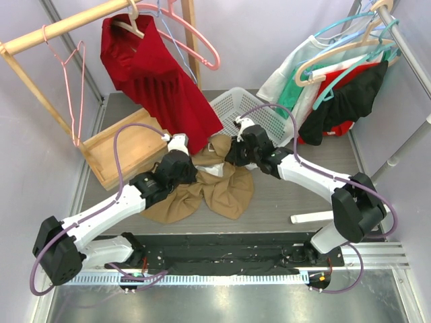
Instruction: Place the skirt on the hanger
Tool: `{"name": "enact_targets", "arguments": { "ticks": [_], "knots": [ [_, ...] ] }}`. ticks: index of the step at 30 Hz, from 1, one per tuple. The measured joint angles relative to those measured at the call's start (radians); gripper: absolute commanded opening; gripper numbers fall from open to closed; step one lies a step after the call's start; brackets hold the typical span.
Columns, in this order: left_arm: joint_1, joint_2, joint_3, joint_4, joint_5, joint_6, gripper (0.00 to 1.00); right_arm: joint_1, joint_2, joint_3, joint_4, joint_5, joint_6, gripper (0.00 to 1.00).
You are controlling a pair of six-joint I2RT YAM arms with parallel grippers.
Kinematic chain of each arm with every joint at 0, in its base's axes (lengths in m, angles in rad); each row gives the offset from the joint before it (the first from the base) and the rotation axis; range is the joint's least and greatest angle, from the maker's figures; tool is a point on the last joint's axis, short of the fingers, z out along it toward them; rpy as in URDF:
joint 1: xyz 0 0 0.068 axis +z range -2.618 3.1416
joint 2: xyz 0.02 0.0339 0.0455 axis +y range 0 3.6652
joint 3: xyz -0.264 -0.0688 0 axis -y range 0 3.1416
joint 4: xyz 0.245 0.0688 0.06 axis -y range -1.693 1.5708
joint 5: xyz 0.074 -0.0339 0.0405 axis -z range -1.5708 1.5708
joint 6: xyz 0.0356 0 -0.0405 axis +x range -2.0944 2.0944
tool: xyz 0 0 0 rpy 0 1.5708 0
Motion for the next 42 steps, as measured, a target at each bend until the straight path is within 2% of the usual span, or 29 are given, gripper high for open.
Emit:
{"name": "enact_targets", "arguments": {
  "ticks": [1, 2, 3, 6, 9, 14, 20, 26, 32, 37, 42],
  "knots": [
    [0.002, 0.006, 0.009, -0.002, 0.003, 0.002, 0.00, -0.006, 0.000, 0.008, -0.013, -0.014, -0.006, 0.27],
    [0.002, 0.006, 0.014, -0.004, 0.004, 0.005, 0.00, -0.010, -0.003, 0.013, -0.026, -0.027, -0.011, 0.44],
    [0.003, 0.001, 0.021, -0.010, 0.007, 0.008, 0.00, -0.011, -0.010, 0.018, -0.048, -0.046, -0.014, 0.51],
    [0.006, -0.046, 0.026, -0.061, 0.007, 0.012, 0.00, -0.014, -0.066, 0.010, -0.129, -0.073, -0.018, 0.69],
    [0.006, -0.120, 0.022, -0.128, 0.007, 0.008, 0.00, -0.019, -0.181, -0.019, -0.206, -0.084, -0.024, 0.75],
    [0.007, -0.276, -0.029, -0.241, 0.007, -0.015, 0.00, -0.022, -0.322, 0.012, -0.295, -0.100, -0.097, 0.78],
    [0.006, -0.320, -0.045, -0.327, 0.016, -0.020, 0.00, 0.019, -0.205, 0.211, -0.343, -0.118, -0.227, 0.79],
    [0.006, -0.319, -0.033, -0.392, 0.002, -0.022, 0.00, 0.061, -0.115, 0.253, -0.394, -0.124, -0.282, 0.78],
    [0.007, -0.252, 0.085, -0.504, -0.010, -0.005, 0.00, 0.147, -0.120, 0.229, -0.438, -0.173, -0.306, 0.79],
    [0.007, -0.176, 0.199, -0.578, 0.052, 0.034, 0.00, 0.211, -0.121, 0.236, -0.479, -0.264, -0.357, 0.80],
    [0.008, -0.120, 0.293, -0.648, 0.121, 0.064, 0.00, 0.205, -0.162, 0.180, -0.535, -0.230, -0.398, 0.80]
  ]
}}
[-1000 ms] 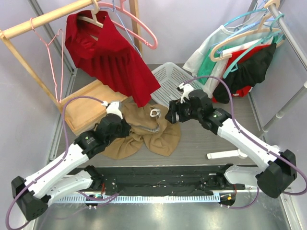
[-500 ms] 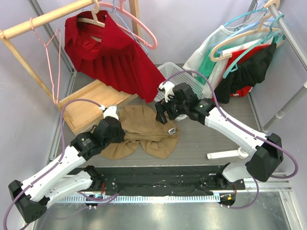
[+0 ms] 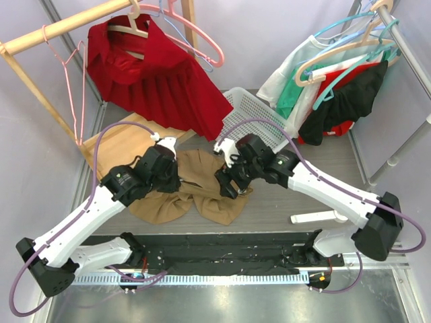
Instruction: Place the skirt on the hanger
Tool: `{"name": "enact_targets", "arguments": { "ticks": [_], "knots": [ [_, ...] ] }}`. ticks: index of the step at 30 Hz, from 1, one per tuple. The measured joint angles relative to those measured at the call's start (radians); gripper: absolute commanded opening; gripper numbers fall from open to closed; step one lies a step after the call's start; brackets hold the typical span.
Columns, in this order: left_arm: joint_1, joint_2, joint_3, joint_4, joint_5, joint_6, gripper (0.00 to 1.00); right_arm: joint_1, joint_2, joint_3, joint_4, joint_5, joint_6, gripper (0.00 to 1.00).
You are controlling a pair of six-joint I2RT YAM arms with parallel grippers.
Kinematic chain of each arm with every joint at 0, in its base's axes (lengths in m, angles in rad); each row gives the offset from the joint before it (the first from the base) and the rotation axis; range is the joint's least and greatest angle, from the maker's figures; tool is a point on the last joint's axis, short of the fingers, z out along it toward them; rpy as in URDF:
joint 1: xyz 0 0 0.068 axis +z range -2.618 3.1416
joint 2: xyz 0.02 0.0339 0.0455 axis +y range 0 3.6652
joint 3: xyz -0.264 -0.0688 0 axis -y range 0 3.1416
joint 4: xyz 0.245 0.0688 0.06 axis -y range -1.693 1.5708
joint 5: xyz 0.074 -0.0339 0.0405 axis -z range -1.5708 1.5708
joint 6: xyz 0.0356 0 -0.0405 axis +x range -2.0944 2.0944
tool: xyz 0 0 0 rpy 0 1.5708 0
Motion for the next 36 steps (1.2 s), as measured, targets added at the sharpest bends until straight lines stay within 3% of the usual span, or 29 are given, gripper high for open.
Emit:
{"name": "enact_targets", "arguments": {
  "ticks": [11, 17, 23, 26, 27, 29, 36],
  "knots": [
    [0.032, 0.034, 0.069, -0.075, 0.137, 0.035, 0.00, -0.003, -0.226, -0.283, -0.005, 0.275, 0.127, 0.72],
    [0.043, 0.034, 0.070, -0.079, 0.179, 0.036, 0.00, -0.003, -0.183, -0.319, 0.057, 0.401, 0.171, 0.56],
    [0.050, 0.034, 0.072, -0.079, 0.204, 0.037, 0.00, -0.006, -0.095, -0.328, 0.187, 0.467, 0.200, 0.51],
    [0.057, 0.031, 0.072, -0.079, 0.217, 0.037, 0.00, -0.012, -0.059, -0.334, 0.241, 0.451, 0.211, 0.31],
    [0.060, 0.030, 0.072, -0.079, 0.220, 0.037, 0.00, -0.014, -0.052, -0.338, 0.256, 0.443, 0.210, 0.14],
    [0.071, 0.023, 0.073, -0.079, 0.236, 0.040, 0.00, -0.027, -0.040, -0.345, 0.282, 0.414, 0.217, 0.01],
    [0.169, -0.001, 0.095, -0.087, 0.333, 0.074, 0.00, -0.127, -0.045, -0.316, 0.303, 0.303, 0.257, 0.01]
  ]
}}
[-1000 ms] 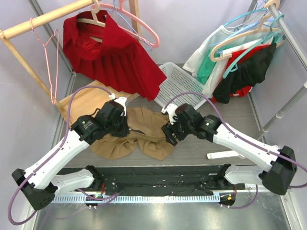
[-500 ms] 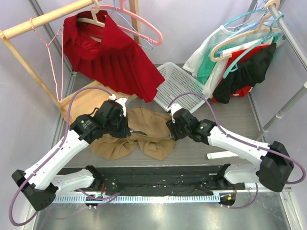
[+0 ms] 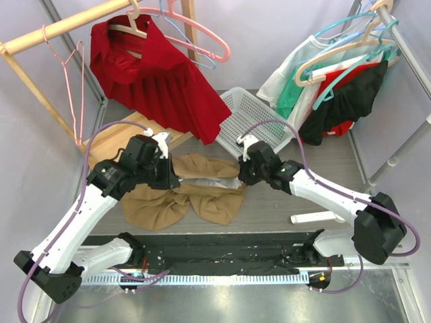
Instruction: Place the skirt on the hanger
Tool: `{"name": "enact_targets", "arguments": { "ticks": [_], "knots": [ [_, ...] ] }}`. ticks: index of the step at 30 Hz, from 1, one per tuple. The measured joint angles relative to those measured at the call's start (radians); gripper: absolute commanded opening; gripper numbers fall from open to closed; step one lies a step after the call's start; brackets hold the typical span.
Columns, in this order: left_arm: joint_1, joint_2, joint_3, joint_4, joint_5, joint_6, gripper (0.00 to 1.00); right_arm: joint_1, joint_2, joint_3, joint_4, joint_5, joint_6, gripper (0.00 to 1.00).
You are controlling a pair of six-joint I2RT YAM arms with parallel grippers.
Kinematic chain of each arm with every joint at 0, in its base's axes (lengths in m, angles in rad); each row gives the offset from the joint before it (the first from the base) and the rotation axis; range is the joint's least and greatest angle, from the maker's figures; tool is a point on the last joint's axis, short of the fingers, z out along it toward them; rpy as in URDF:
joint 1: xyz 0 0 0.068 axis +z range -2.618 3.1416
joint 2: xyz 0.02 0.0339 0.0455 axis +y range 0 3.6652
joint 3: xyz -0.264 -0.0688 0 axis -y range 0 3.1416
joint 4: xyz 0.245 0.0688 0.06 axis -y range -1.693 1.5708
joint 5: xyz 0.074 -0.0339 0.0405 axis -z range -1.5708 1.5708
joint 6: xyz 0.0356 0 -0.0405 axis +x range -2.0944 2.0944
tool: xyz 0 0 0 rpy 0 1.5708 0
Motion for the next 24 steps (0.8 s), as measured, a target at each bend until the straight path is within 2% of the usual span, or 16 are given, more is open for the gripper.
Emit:
{"name": "enact_targets", "arguments": {
  "ticks": [4, 12, 19, 22, 24],
  "knots": [
    [0.073, 0.006, 0.065, -0.036, 0.063, 0.040, 0.00, -0.063, -0.025, 0.148, -0.107, -0.064, 0.020, 0.01],
    [0.132, 0.098, 0.346, -0.097, 0.167, 0.126, 0.00, -0.120, -0.054, 0.638, -0.331, -0.187, 0.023, 0.01],
    [0.137, 0.148, 0.531, -0.134, 0.209, 0.176, 0.00, -0.120, -0.062, 0.789, -0.439, -0.269, 0.025, 0.01],
    [0.137, 0.142, 0.526, -0.142, 0.221, 0.188, 0.00, -0.120, -0.065, 0.805, -0.476, -0.289, 0.032, 0.01],
    [0.137, 0.127, 0.470, -0.122, 0.244, 0.188, 0.00, -0.120, -0.068, 0.793, -0.498, -0.296, 0.044, 0.01]
  ]
}}
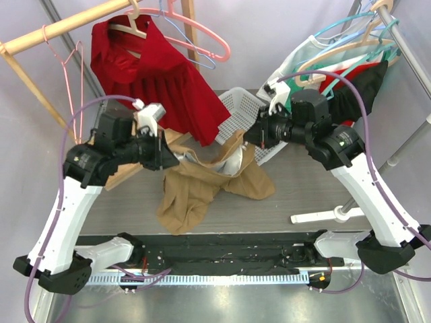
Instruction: Place the skirt on the hanger
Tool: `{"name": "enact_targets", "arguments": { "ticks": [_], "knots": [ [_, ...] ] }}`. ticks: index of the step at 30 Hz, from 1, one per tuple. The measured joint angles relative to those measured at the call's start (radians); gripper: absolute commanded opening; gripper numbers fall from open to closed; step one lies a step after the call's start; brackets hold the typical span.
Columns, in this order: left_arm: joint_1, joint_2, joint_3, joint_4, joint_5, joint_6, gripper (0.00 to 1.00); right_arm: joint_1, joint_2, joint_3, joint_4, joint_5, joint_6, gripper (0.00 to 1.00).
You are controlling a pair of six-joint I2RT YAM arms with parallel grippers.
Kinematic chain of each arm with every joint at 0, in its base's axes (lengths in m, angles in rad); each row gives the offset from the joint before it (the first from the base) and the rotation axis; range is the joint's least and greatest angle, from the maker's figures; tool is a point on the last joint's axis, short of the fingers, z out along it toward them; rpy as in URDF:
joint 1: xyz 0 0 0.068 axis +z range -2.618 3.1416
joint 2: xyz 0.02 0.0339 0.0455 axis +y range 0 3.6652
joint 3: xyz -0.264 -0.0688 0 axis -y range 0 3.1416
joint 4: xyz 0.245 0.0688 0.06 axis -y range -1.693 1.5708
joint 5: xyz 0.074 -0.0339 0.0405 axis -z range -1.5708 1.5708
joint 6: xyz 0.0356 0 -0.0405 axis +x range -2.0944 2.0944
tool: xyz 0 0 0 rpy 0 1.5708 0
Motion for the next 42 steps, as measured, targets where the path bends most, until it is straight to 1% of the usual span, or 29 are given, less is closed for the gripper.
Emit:
{"name": "enact_targets", "arguments": {
  "ticks": [2, 5, 9, 11, 15, 16, 17, 18, 19, 20, 21, 22, 23, 26, 29, 31, 36, 42],
  "knots": [
    [0.000, -0.036, -0.129, 0.037, 0.031, -0.008, 0.00, 0.000, -0.011, -0.056, 0.000, -0.003, 0.015, 0.01],
    [0.003, -0.071, -0.376, 0.105, 0.096, -0.043, 0.00, -0.010, -0.024, -0.215, -0.004, -0.006, 0.036, 0.01],
    [0.017, -0.055, -0.629, 0.201, 0.164, -0.097, 0.00, -0.046, 0.045, -0.413, -0.002, -0.007, 0.048, 0.01],
    [0.035, -0.037, -0.736, 0.262, 0.206, -0.126, 0.00, -0.072, 0.103, -0.499, 0.017, -0.014, 0.057, 0.01],
    [0.060, 0.018, -0.820, 0.356, 0.255, -0.159, 0.00, -0.101, 0.166, -0.585, 0.047, -0.023, 0.072, 0.01],
    [0.063, 0.035, -0.827, 0.376, 0.265, -0.163, 0.00, -0.105, 0.174, -0.595, 0.057, -0.026, 0.077, 0.01],
    [0.065, 0.052, -0.831, 0.396, 0.273, -0.166, 0.00, -0.106, 0.178, -0.597, 0.061, -0.029, 0.080, 0.12],
    [0.066, 0.063, -0.831, 0.405, 0.279, -0.166, 0.00, -0.105, 0.179, -0.598, 0.067, -0.033, 0.082, 0.20],
    [0.066, 0.072, -0.830, 0.414, 0.282, -0.165, 0.07, -0.105, 0.178, -0.596, 0.075, -0.038, 0.086, 0.29],
    [0.066, 0.077, -0.830, 0.417, 0.283, -0.163, 0.17, -0.105, 0.178, -0.591, 0.079, -0.043, 0.089, 0.44],
    [0.066, 0.084, -0.824, 0.407, 0.280, -0.157, 0.38, -0.105, 0.178, -0.587, 0.085, -0.046, 0.091, 0.48],
    [0.067, 0.089, -0.812, 0.393, 0.275, -0.149, 0.48, -0.105, 0.177, -0.580, 0.086, -0.048, 0.093, 0.52],
    [0.068, 0.090, -0.800, 0.383, 0.270, -0.136, 0.62, -0.105, 0.175, -0.571, 0.082, -0.048, 0.090, 0.59],
    [0.075, 0.089, -0.721, 0.323, 0.223, -0.110, 0.73, -0.105, 0.161, -0.517, 0.064, -0.051, 0.079, 0.66],
    [0.080, 0.076, -0.644, 0.275, 0.169, -0.089, 0.78, -0.105, 0.136, -0.450, 0.031, -0.043, 0.063, 0.71],
    [0.083, 0.056, -0.600, 0.238, 0.137, -0.074, 0.78, -0.106, 0.110, -0.405, 0.010, -0.032, 0.048, 0.72],
    [0.084, 0.019, -0.514, 0.155, 0.078, -0.065, 0.79, -0.111, 0.085, -0.317, -0.045, 0.018, 0.010, 0.72],
    [0.084, -0.012, -0.380, 0.086, 0.026, -0.066, 0.79, -0.113, 0.085, -0.290, -0.070, 0.023, -0.024, 0.72]
  ]
}}
